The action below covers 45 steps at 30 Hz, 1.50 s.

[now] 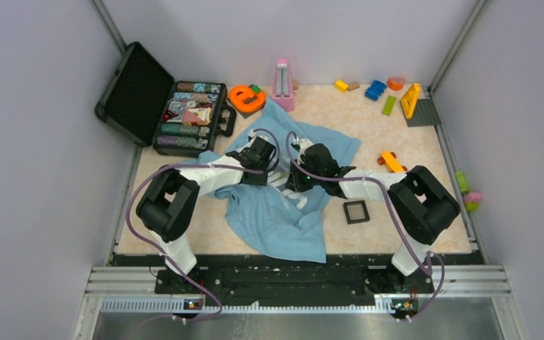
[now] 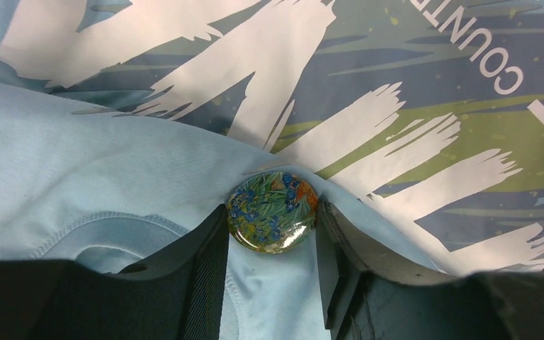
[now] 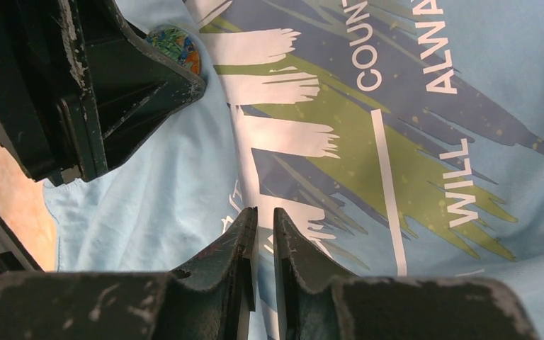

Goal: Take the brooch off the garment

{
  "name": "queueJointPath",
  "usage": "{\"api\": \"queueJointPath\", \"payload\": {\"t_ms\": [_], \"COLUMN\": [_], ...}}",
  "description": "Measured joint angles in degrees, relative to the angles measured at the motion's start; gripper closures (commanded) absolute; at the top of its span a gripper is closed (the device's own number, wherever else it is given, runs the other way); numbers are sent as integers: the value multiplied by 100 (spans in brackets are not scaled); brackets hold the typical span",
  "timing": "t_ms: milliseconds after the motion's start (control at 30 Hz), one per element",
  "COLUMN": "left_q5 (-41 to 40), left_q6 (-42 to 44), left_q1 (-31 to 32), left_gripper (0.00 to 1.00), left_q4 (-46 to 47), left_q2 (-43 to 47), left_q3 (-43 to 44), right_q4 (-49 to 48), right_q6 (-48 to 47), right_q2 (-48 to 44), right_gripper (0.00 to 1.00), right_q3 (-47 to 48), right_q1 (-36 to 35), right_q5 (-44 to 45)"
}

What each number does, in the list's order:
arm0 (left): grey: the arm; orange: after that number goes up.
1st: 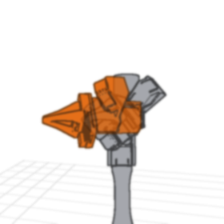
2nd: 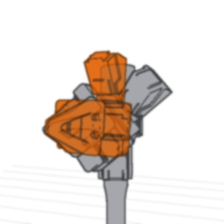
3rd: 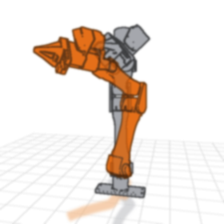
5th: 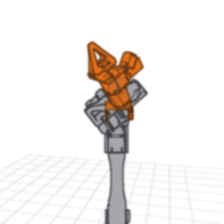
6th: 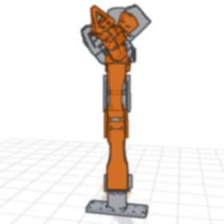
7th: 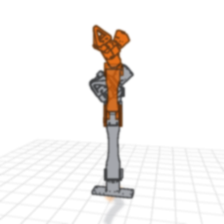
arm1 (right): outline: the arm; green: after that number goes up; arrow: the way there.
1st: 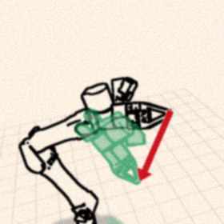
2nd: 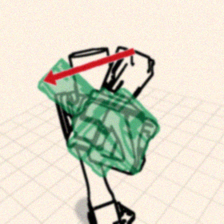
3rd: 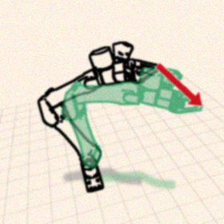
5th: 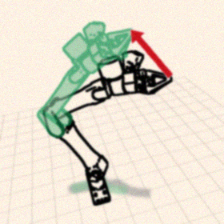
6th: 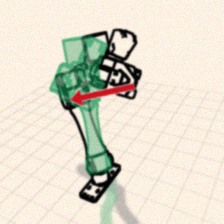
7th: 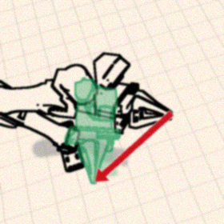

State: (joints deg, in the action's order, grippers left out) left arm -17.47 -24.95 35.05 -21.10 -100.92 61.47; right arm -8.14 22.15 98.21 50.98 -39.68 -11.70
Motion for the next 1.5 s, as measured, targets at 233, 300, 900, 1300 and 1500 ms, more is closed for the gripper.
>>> {"api": "queueJointPath", "payload": {"t_ms": [233,300,900,1300,1500], "left_q5": [273,527,3569,2570,2507], "left_q6": [116,170,1043,1010,1012], "left_q1": [-66,-129,-713,-629,-568], "left_gripper": [62,62,72,81,81], "left_q4": [-879,-1226,-3657,-4924,-5206], "left_q2": [170,302,761,345,175], "left_q3": [564,811,1980,2389,2706], "right_q4": [-11,-129,-3873,-3558,-3370], "right_q6": [-7,-17,-1779,-5748,-6708], "right_q2": [-186,-332,-1521,-1976,-1650], "right_gripper": [85,81,58,61,65], "right_q3": [-9,-105,-2310,-1980,-1410], "right_q1": [17,17,-249,-2240,-2667], "right_q5": [-111,-221,-1484,-426,146]}}
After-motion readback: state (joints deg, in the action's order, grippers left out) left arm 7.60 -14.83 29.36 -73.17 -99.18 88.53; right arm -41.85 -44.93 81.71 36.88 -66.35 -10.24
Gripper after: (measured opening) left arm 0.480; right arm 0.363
